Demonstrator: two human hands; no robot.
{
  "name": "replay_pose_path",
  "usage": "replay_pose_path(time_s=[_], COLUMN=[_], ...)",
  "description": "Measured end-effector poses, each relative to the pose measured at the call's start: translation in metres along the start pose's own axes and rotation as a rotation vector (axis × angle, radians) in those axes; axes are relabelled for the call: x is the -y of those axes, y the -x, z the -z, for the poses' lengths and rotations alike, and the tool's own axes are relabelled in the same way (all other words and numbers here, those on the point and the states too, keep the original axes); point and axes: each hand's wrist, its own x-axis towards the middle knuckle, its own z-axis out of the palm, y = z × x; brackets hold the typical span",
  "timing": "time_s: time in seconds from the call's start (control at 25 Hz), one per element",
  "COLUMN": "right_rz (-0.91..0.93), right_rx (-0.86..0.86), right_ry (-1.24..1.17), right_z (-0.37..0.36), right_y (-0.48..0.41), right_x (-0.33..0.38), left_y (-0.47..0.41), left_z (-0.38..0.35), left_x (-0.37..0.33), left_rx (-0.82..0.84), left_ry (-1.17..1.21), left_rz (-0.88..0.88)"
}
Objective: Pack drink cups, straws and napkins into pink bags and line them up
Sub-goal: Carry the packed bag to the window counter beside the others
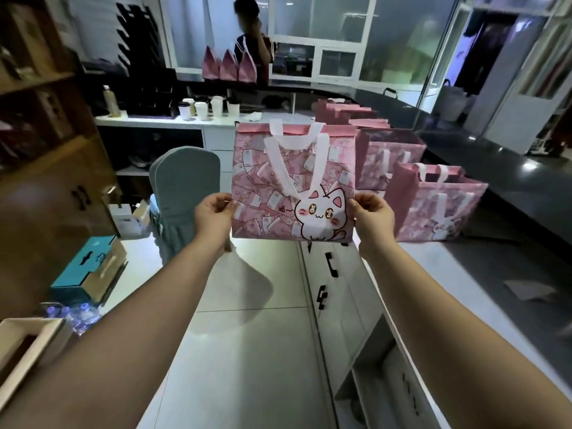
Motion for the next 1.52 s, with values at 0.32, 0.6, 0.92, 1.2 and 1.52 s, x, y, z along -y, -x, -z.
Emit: replay_pose_path(time_s=[0.32, 0.6, 0.92, 1.2, 1.52], right_rz=[0.005, 0.008, -0.009, 0.04, 0.038], right_rx=[0.168, 0.201, 0.208, 0.193, 0.167], right_ry=[-0.043, -0.081, -0.057, -0.057, -0.03], right_z=[-0.082, -0.189, -0.313, -0.454, -0.542], right_y=[-0.22, -0.377, -0.526, -0.713, -0.917], right_x=[-0.006, -0.019, -0.072, -0.073, -0.125], left_y=[-0.2, -0.363, -0.558, -0.807, -0.983], left_z=[-0.099, -0.146, -0.179, -0.234, -0.327], left_x=[0.008, 0.011, 0.057, 0.058, 0.105], left_rx=[-0.062, -0.14, -0.153, -0.058, -0.061], left_ry=[-0.063, -0.061, -0.06, 0.003, 0.09], left_rz=[-0.107, -0.088, -0.092, -0.038, 0.024])
